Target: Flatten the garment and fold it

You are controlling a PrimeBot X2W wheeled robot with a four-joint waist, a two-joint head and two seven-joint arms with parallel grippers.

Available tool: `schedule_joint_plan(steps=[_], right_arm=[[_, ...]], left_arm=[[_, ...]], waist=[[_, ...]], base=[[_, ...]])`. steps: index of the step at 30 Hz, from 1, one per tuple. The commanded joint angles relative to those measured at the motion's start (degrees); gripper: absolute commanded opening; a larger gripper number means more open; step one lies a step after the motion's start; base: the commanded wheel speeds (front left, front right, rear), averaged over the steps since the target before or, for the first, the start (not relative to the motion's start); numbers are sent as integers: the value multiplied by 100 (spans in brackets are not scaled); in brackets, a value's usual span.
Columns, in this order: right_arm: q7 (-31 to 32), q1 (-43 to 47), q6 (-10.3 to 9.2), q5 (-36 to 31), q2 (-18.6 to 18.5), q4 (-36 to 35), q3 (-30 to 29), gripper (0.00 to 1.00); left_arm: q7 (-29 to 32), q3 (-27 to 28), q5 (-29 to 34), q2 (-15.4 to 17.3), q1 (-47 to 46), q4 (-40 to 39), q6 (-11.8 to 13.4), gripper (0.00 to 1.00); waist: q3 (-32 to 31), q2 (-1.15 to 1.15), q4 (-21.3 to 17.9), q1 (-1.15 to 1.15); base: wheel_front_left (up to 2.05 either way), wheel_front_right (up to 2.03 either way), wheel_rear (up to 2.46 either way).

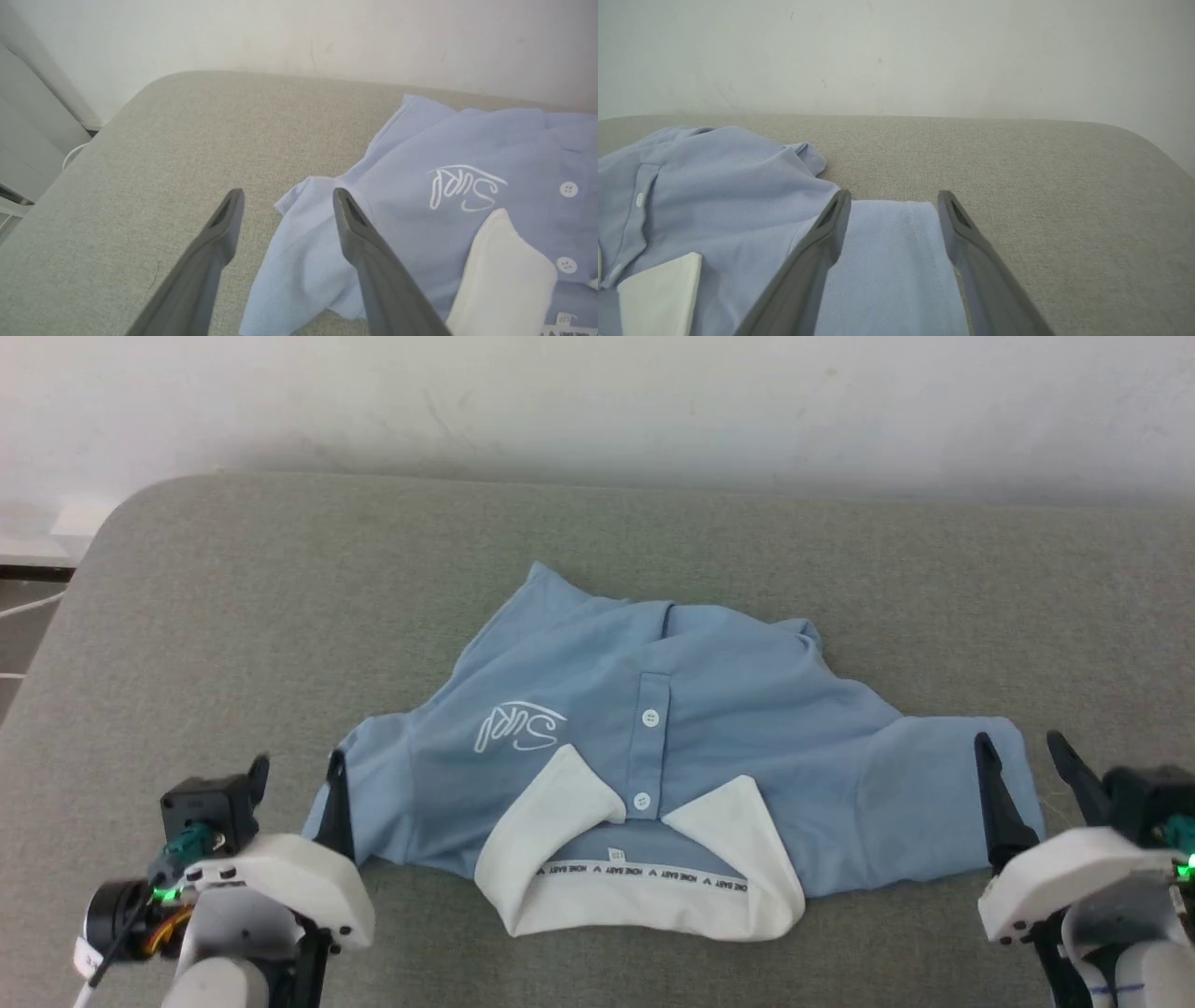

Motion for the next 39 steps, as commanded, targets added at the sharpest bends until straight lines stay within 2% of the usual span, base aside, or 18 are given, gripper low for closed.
schedule_joint_plan(steps=[1, 4, 7, 9, 13, 20, 28, 29, 30, 31, 39], right_arm=[[106, -121, -5, -32, -74, -42, 49, 100], [701, -385, -5, 43, -370, -104, 253, 100], [1661, -648, -5, 81, -741, 4, 546, 100], [2239, -858, -5, 216, -943, 133, 760, 100], [3145, -1291, -5, 427, -1365, 569, 1106, 100], [3719, -1764, -5, 425, -1873, 1511, 1444, 100], [3732, -1722, -5, 506, -1960, 2397, 1700, 100], [3699, -1702, -5, 516, -1958, 2473, 1727, 60], [3655, -1683, -5, 513, -1967, 2531, 1754, 4], [3587, -1676, -5, 493, -1994, 2562, 1779, 0], [3076, -1882, -5, 84, -2542, 2481, 1332, 0]], left_arm=[[-229, -23, 32, 8, -112, 18, -83, 100], [-1245, -33, 86, -45, -221, 59, -199, 100], [-2190, -92, 166, -97, -229, 177, -303, 100], [-2562, -195, 313, -76, -198, 261, -376, 100], [-2749, -359, 562, -150, -103, 271, -415, 100], [-2761, -396, 666, -432, -94, 87, -540, 100], [-2762, -281, 735, -605, -144, 71, -687, 100], [-2762, -261, 743, -619, -147, 70, -699, 100], [-2762, -241, 752, -632, -151, 73, -710, 100], [-2762, -217, 757, -644, -153, 77, -718, 100], [-2762, -62, 794, -719, -160, 111, -803, 100]], waist=[[-43, 0, 60, 0], [-91, 0, 144, 0], [-117, 0, 256, 0], [-109, 0, 342, 0], [-30, 0, 541, 0], [220, 0, 964, 0], [370, 0, 1125, 0], [370, 0, 1119, 0], [364, 0, 1107, 0], [357, 0, 1090, 0], [268, 0, 854, 0]], base=[[0, 0, 0], [0, 0, 0], [0, 0, 0], [0, 0, 0], [0, 0, 0], [0, 0, 0], [0, 0, 0], [0, 0, 0], [0, 0, 0], [0, 0, 0], [0, 0, 0]])
